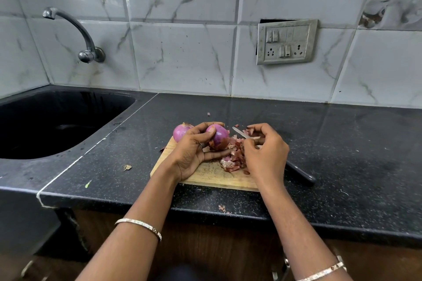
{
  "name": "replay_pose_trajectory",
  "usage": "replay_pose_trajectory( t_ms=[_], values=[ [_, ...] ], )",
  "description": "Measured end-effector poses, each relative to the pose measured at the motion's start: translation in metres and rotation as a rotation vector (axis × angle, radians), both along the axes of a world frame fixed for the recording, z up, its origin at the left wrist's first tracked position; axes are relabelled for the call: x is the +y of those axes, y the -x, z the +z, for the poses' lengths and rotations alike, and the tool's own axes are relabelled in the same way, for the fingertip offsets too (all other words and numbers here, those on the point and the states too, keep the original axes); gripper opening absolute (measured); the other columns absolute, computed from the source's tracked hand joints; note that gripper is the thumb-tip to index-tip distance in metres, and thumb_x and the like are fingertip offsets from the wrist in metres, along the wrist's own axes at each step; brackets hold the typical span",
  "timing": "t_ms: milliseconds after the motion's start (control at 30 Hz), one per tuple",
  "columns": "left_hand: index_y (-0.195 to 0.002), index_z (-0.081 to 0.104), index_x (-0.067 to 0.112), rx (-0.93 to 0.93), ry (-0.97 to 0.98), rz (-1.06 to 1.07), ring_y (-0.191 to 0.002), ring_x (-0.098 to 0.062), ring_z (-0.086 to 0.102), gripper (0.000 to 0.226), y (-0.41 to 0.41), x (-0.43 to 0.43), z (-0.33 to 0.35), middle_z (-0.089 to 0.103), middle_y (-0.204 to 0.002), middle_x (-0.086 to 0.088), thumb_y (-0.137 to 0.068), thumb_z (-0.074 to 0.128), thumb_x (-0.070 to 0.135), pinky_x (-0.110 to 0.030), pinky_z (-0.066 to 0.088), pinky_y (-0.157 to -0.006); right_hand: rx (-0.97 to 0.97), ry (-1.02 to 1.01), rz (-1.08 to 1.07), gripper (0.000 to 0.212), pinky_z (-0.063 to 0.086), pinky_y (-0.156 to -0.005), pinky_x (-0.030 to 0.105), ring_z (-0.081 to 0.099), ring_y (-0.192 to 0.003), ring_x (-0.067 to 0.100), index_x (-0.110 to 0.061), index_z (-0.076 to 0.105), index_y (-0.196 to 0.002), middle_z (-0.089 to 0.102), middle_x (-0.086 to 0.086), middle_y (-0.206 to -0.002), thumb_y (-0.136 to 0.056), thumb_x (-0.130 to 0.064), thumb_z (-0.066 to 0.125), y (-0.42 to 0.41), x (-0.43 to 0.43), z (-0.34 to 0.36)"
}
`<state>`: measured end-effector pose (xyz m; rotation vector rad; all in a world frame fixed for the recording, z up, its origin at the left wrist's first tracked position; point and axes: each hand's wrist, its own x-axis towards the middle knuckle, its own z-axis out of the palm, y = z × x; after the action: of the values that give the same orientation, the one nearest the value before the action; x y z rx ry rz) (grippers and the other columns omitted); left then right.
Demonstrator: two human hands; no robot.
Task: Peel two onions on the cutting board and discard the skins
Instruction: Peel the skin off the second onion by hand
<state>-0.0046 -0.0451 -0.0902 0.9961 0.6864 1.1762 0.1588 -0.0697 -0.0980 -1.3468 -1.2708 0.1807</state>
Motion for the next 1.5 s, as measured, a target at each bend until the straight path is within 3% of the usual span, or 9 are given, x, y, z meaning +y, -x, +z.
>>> replay_pose_trajectory(
  t_ms=[100, 233, 533, 800, 1033, 1133, 1267, 1400, 1500],
  values=[
    [-0.131, 0.058, -0.007, 0.019, -0.013, -0.009, -0.1, -0.03, 0.073, 0.034, 0.0, 0.0, 0.0, 0.063, -0.122, -0.022, -0.102, 0.053, 0.008, -0.053, 0.06, -0.087, -0.043, -0.048, 0.083, 0.007, 0.053, -0.079, 0.023, 0.063, -0.083, -0.001, -0.023, 0.075, -0.095, 0.067, -0.013, -0.093, -0.089, -0.024, 0.071, 0.003, 0.0, 0.001],
    [-0.129, 0.06, -0.005, 0.054, -0.039, -0.022, -0.101, -0.028, 0.072, 0.033, 0.0, 0.001, -0.001, 0.059, -0.133, -0.028, -0.099, 0.054, 0.008, -0.055, 0.059, -0.09, -0.054, -0.055, 0.175, 0.02, 0.05, -0.075, 0.013, 0.066, -0.084, -0.001, -0.023, 0.078, -0.094, 0.071, -0.013, -0.09, -0.087, -0.042, 0.077, 0.004, 0.0, 0.001],
    [-0.13, 0.06, -0.006, 0.047, -0.031, -0.028, -0.108, -0.039, 0.07, 0.031, 0.0, 0.001, -0.002, 0.059, -0.131, -0.025, -0.101, 0.051, 0.004, -0.055, 0.06, -0.087, -0.087, 0.016, 0.113, 0.011, 0.041, -0.069, 0.013, 0.063, -0.085, 0.006, -0.018, 0.074, -0.094, 0.07, -0.007, -0.091, -0.096, -0.027, 0.069, 0.0, 0.011, -0.006],
    [-0.132, 0.058, -0.007, 0.011, -0.001, -0.032, -0.116, -0.049, 0.064, 0.033, 0.001, -0.001, 0.0, 0.064, -0.12, -0.026, -0.103, 0.049, 0.007, -0.057, 0.059, -0.086, -0.086, 0.02, 0.037, 0.012, 0.048, -0.083, 0.032, 0.061, -0.09, 0.012, -0.016, 0.07, -0.093, 0.067, -0.005, -0.092, -0.098, -0.026, 0.066, -0.001, 0.01, -0.007],
    [-0.134, 0.054, -0.01, -0.05, 0.033, 0.017, -0.099, -0.036, 0.072, 0.035, 0.0, 0.001, 0.0, 0.064, -0.117, -0.025, -0.105, 0.048, 0.009, -0.054, 0.061, -0.082, -0.065, 0.039, -0.007, 0.009, 0.039, -0.078, 0.026, 0.058, -0.093, 0.014, -0.015, 0.067, -0.095, 0.065, -0.002, -0.097, -0.099, -0.021, 0.063, -0.002, 0.007, -0.005],
    [-0.133, 0.054, -0.009, -0.067, 0.04, 0.023, -0.099, -0.036, 0.073, 0.034, 0.0, 0.001, 0.0, 0.065, -0.116, -0.026, -0.106, 0.047, 0.01, -0.052, 0.062, -0.08, -0.024, 0.047, 0.021, 0.004, 0.048, -0.084, 0.031, 0.062, -0.091, 0.01, -0.02, 0.068, -0.097, 0.068, -0.006, -0.096, -0.094, -0.018, 0.067, -0.002, 0.005, -0.003],
    [-0.13, 0.054, -0.008, -0.074, 0.041, 0.024, -0.095, -0.034, 0.074, 0.03, 0.0, 0.002, -0.001, 0.067, -0.112, -0.026, -0.106, 0.046, 0.009, -0.05, 0.063, -0.079, 0.006, -0.005, 0.146, 0.022, 0.055, -0.086, 0.03, 0.064, -0.089, 0.0, -0.023, 0.071, -0.107, 0.07, -0.015, -0.096, -0.087, -0.013, 0.068, 0.003, -0.003, 0.002],
    [-0.131, 0.053, -0.008, -0.042, 0.026, 0.033, -0.096, -0.031, 0.073, 0.032, 0.0, 0.002, -0.002, 0.064, -0.12, -0.028, -0.106, 0.047, 0.011, -0.049, 0.063, -0.079, -0.075, -0.039, 0.177, 0.01, 0.056, -0.078, 0.032, 0.067, -0.085, 0.005, -0.026, 0.074, -0.095, 0.071, -0.017, -0.09, -0.088, -0.033, 0.075, 0.005, -0.001, -0.001],
    [-0.133, 0.051, -0.01, -0.039, 0.03, 0.037, -0.101, -0.036, 0.071, 0.035, 0.0, 0.003, -0.002, 0.061, -0.127, -0.033, -0.106, 0.048, 0.011, -0.052, 0.062, -0.081, -0.104, -0.031, 0.146, 0.003, 0.051, -0.074, 0.028, 0.065, -0.082, 0.005, -0.024, 0.073, -0.088, 0.07, -0.016, -0.086, -0.09, -0.026, 0.073, 0.004, 0.003, -0.003]
  ],
)
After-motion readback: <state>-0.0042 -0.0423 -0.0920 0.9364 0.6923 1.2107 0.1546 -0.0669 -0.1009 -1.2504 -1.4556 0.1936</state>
